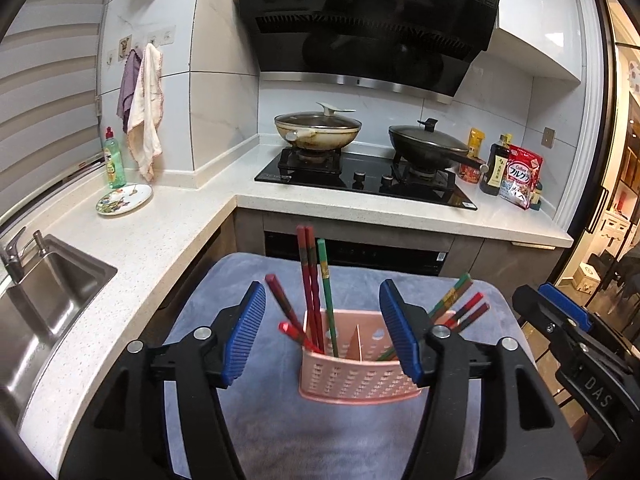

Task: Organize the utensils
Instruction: 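Withdraw both open tools back from the pink holder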

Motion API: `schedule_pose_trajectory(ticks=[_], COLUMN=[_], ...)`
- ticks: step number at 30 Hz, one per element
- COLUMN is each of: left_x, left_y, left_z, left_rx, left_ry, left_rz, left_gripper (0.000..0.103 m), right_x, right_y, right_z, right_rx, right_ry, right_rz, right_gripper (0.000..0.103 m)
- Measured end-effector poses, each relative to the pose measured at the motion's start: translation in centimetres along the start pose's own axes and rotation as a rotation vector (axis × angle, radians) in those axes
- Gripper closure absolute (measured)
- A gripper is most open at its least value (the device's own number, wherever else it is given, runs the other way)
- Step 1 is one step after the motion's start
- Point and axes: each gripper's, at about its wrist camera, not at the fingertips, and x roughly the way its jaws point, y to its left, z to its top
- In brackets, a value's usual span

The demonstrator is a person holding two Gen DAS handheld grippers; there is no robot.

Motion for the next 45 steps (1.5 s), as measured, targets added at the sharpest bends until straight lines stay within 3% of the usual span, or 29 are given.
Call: schedule_pose_trajectory(ticks=[13,27,31,38,45], left_x=[-3.2,-4.7,-4.8,-4.7,-4.7], left_y=[-0.6,-1.0,-0.8,-0.5,0.0], left_z=[-3.9,-6.6,-7.4,-9.3,-10.7], left_rx=[0.038,0.051,0.050,0.046,0.045], left_ry=[0.029,0.058,0.072,0.109,0.125], left_rz=[0.047,0.070,0.077,0.095,0.123], left_gripper=[0.041,0.040,0.039,0.037,0.028], right_x=[-3.6,-5.6,-5.9,-6.2,-6.3], right_y=[1.1,1.3,1.6,1.5,1.2], right_z=[-4.5,-6.8,-7.7,-9.3,-10.5], right_rx=[-0.057,-0.054,-0.071,-0.074,-0.073], right_ry=[0.063,0.095,0.106,0.137,0.155], right_rz=[-0.038,-0.051,-0.065,-0.086,-0.117], right_gripper=[0.055,0.054,0.048,0.047,0.039])
